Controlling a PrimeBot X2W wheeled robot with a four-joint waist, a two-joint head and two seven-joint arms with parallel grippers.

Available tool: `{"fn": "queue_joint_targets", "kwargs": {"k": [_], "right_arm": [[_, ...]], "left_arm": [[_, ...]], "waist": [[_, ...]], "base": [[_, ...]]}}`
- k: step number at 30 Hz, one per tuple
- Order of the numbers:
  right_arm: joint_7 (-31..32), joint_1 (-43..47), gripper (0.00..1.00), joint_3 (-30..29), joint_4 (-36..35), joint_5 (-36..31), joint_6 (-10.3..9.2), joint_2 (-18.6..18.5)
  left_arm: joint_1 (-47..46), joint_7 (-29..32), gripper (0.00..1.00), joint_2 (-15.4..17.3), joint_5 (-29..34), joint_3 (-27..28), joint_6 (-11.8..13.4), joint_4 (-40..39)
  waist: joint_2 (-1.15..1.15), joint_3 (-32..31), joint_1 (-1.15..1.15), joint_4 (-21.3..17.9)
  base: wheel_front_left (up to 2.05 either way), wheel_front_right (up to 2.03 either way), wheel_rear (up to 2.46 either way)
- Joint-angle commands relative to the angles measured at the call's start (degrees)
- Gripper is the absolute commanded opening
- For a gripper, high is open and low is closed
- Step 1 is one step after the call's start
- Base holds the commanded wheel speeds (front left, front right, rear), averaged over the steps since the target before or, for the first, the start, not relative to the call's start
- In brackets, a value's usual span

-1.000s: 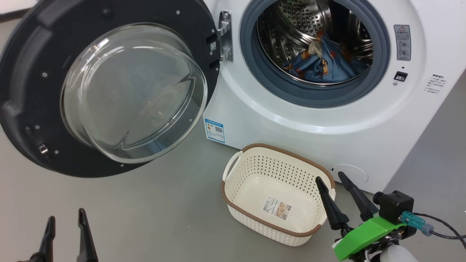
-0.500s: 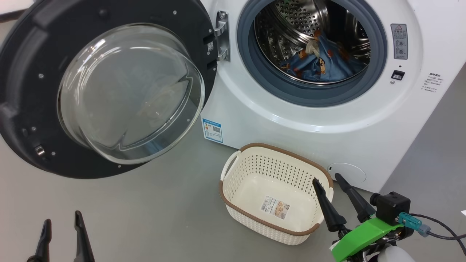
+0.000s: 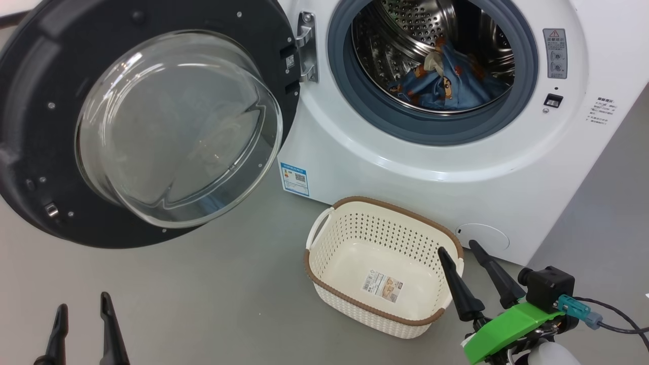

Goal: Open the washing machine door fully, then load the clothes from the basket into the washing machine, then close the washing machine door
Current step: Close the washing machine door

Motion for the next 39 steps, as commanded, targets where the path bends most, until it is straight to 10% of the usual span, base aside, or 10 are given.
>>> {"fn": "queue_joint_targets", "kwargs": {"k": [1,4,5,8,25,39], "right_arm": [[-0.3,-0.3,1.00,0.8,-1.5,0.3,0.16,0.0],[-0.3,-0.4,1.00,0.7,-1.6,0.2,0.16,0.1],[-0.3,-0.5,1.00,0.7,-1.6,0.2,0.16,0.1],[-0.3,-0.5,1.00,0.6,-1.7,0.2,0.16,0.1],[-0.3,-0.8,1.00,0.0,-2.0,0.1,0.16,0.1],[-0.3,-3.1,1.00,0.5,-2.3,0.0,0.16,-1.5]], "left_arm": [[-1.6,-0.3,1.00,1.3,0.6,2.0,0.3,-1.6],[-1.8,-0.3,0.96,1.4,0.5,2.1,0.3,-1.7],[-1.9,-0.3,0.62,1.7,0.4,2.2,0.3,-1.7],[-2.3,-0.3,0.01,2.2,0.4,2.3,0.2,-2.0],[-10.8,5.5,0.00,10.3,-5.7,7.1,-3.4,-9.9],[-35.0,19.5,0.00,23.0,-27.6,18.3,-6.8,-2.9]], "waist": [[0.00,0.1,0.00,0.0],[0.00,0.3,0.00,-0.1],[0.00,0.4,0.00,-0.2],[0.00,0.6,0.00,-0.4],[0.00,1.5,0.00,-0.4],[0.00,6.4,0.00,-2.2]], "base": [[0.00,0.00,0.00],[0.00,0.00,0.00],[0.00,0.00,0.00],[0.00,0.00,0.00],[0.00,0.00,0.00],[0.00,0.00,0.00]]}}
